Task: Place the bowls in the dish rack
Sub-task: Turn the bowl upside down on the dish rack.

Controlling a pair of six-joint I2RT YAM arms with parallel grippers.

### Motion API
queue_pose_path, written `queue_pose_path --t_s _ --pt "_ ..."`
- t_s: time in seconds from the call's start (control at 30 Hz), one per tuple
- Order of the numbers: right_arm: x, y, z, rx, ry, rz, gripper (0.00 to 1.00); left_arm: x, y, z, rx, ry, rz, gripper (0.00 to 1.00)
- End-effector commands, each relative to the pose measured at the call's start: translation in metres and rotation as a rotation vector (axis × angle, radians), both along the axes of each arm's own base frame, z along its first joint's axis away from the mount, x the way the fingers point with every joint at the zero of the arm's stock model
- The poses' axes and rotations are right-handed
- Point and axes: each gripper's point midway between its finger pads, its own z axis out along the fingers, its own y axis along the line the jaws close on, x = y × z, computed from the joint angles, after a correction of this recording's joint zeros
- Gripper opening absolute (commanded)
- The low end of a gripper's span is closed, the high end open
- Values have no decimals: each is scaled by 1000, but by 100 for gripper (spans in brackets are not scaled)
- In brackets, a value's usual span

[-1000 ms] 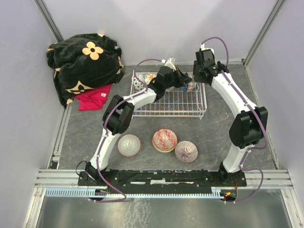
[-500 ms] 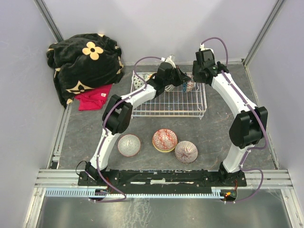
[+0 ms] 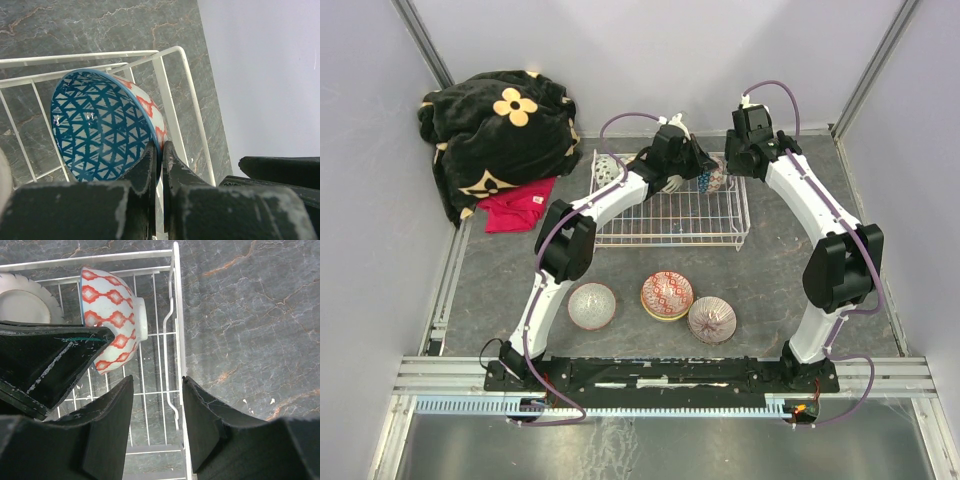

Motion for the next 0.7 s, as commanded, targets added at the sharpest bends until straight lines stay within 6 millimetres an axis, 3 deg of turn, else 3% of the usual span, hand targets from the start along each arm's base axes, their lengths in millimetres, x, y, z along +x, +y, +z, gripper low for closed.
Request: queue_pose_path --t_s 0.0,0.2,0.37,0.67 --pt "5 1 14 24 -52 -7 52 19 63 -42 224 54 115 6" --pt "7 -1 2 0 -24 -11 49 21 65 -37 205 49 111 6" --pt "7 -20 -8 -95 4 -53 48 21 68 -37 205 50 115 6" --pt "14 -33 -40 -125 105 -64 45 23 78 -43 238 59 127 6"
